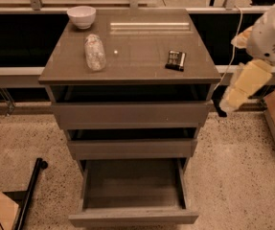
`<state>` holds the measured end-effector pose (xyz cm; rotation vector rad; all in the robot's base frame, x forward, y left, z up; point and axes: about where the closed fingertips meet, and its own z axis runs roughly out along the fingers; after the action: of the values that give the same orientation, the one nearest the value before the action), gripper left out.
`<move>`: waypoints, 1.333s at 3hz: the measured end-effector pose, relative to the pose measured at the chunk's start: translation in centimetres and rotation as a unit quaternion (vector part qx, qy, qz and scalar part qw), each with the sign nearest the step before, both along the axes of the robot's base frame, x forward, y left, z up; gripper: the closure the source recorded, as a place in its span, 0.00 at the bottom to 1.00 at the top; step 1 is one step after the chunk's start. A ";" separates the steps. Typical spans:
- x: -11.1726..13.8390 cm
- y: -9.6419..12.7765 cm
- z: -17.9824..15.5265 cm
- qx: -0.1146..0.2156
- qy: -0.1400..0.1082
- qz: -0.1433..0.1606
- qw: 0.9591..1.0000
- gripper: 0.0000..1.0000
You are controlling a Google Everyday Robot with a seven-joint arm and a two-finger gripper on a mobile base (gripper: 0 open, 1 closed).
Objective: Place rxbar chocolate into bottom drawer
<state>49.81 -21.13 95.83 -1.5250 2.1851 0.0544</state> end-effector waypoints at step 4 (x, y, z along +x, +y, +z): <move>11.5 2.1 -3.7 0.148 -0.040 -0.044 0.987 0.00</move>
Offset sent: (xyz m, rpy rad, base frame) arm 0.0544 0.0054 -0.0056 0.1002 -0.0457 -0.0157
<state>61.36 -19.01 92.10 -1.2440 2.0712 0.2716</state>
